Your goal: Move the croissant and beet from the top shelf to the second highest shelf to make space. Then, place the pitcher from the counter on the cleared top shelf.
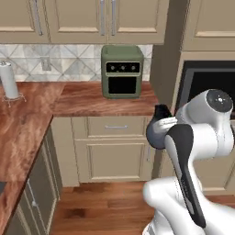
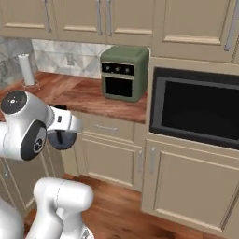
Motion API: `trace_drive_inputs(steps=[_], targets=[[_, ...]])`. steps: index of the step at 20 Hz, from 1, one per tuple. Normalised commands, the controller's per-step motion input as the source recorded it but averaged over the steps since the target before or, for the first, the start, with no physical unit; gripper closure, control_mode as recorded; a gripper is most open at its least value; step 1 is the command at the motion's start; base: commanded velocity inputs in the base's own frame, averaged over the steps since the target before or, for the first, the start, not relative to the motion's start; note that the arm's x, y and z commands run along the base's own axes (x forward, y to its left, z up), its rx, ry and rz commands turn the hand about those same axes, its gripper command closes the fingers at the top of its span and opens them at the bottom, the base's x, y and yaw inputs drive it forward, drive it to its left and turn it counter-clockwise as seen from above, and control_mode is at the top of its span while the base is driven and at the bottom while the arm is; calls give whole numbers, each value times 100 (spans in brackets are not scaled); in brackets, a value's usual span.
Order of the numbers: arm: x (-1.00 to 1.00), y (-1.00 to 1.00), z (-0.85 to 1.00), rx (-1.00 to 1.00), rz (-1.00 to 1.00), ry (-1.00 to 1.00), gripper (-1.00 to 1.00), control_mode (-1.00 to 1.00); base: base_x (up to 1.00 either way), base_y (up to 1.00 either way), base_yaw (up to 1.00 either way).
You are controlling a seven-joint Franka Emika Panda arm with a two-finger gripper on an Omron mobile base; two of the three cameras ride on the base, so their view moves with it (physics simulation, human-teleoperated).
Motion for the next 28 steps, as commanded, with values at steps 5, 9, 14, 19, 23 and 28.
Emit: trace_drive_inputs(steps=[5,9,14,19,23,28], targets=[[0,0,0,0,0,0,100,100,-5,-68,-64],[0,0,0,0,0,0,100,100,6,-61,-70],[0,0,0,0,0,0,100,100,8,-58,-71],[0,0,0,0,0,0,100,100,10,-61,-70],[0,0,0,0,0,0,100,100,18,-64,-67],[0,0,0,0,0,0,100,100,36,-63,-61]])
